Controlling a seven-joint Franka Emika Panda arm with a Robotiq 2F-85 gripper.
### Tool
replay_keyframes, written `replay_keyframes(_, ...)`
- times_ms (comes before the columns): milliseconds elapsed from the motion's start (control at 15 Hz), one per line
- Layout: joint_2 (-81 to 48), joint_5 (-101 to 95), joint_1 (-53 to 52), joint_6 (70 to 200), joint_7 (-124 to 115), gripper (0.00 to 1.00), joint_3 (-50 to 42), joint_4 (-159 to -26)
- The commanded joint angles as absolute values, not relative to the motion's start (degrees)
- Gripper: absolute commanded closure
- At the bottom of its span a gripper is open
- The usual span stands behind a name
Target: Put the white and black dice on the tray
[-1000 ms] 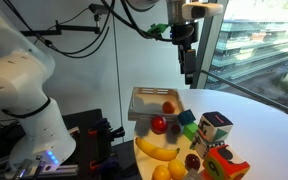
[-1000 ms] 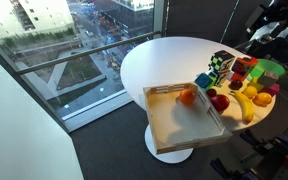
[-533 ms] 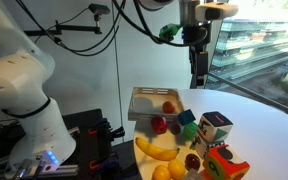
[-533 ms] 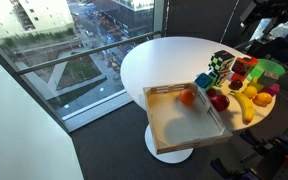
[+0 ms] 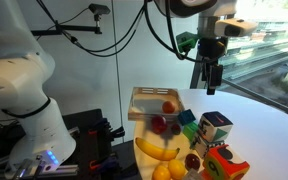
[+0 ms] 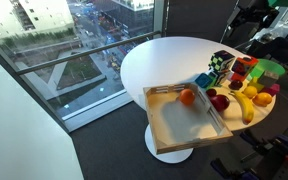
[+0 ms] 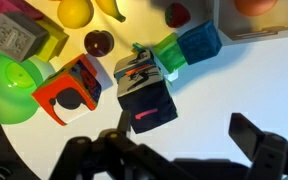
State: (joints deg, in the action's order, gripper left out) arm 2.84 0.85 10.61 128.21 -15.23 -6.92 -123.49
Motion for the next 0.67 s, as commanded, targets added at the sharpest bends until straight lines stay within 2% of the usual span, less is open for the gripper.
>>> replay_keyframes(0,-2.4,1.0,10.2,127.0,-13.3,0.00,-7.8,-118.4)
replay_keyframes(600,-8.9,0.2,10.1,130.7,-8.5,0.00,-8.4,-116.9)
